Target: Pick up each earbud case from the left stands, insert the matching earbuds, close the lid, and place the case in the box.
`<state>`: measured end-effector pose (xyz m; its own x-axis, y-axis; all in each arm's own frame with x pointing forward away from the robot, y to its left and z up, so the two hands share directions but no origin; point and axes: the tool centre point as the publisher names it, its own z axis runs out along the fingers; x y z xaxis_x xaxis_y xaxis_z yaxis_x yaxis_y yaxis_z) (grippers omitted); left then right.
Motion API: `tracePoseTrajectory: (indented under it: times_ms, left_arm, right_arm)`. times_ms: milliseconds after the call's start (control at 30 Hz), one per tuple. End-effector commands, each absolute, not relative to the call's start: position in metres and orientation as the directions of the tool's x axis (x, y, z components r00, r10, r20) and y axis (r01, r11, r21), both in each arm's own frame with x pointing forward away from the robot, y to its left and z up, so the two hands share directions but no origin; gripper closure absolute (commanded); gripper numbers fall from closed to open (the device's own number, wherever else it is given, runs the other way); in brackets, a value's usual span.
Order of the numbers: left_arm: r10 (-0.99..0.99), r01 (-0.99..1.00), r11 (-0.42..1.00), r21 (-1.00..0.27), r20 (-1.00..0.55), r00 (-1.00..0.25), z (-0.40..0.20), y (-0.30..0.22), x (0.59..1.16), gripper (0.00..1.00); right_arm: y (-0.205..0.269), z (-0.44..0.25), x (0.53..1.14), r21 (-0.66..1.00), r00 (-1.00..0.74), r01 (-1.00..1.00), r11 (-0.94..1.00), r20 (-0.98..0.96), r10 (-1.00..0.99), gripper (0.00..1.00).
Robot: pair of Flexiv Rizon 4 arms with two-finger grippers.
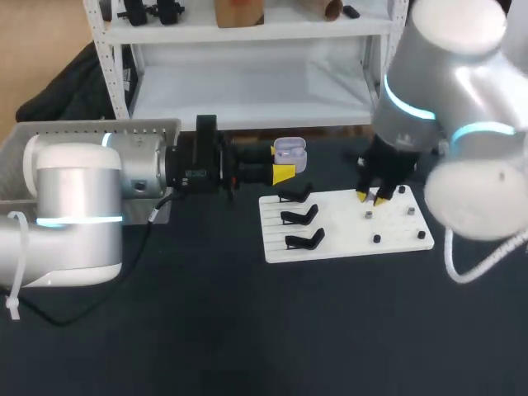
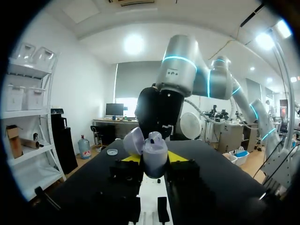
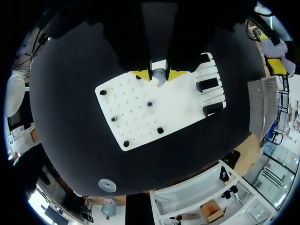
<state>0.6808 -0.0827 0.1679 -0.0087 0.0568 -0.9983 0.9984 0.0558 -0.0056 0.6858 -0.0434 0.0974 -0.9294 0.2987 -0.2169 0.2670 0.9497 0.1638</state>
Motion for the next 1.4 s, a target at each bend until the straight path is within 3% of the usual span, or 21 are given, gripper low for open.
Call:
tracePoseTrajectory:
  times_ms: [33,700,1033,1400]
  left_arm:
    - [0.054,0.998,0.057,-0.004,-0.999,-0.007,0.167,-0.083,0.681,1.00]
    - [0.054,0.998,0.057,-0.004,-0.999,-0.007,0.167,-0.083,0.681,1.00]
    - [0.054,0.998,0.057,-0.004,-0.999,-0.007,0.167,-0.083,0.681,1.00]
    - [0.054,0.998,0.057,-0.004,-0.999,-0.007,0.167,-0.083,0.681,1.00]
  right_arm:
    - [-0.033,0.159,0.670,0.113,-0.952,0.263,0.958,-0.130,0.277,1.00]
    - [0.049,0.268,0.642,0.081,-0.973,0.031,0.996,-0.224,0.049,1.00]
    - [0.093,0.274,0.663,0.034,-0.947,-0.204,0.978,-0.261,-0.189,1.00]
    - [0.102,0.261,0.666,0.020,-0.935,-0.259,0.966,-0.255,-0.246,1.00]
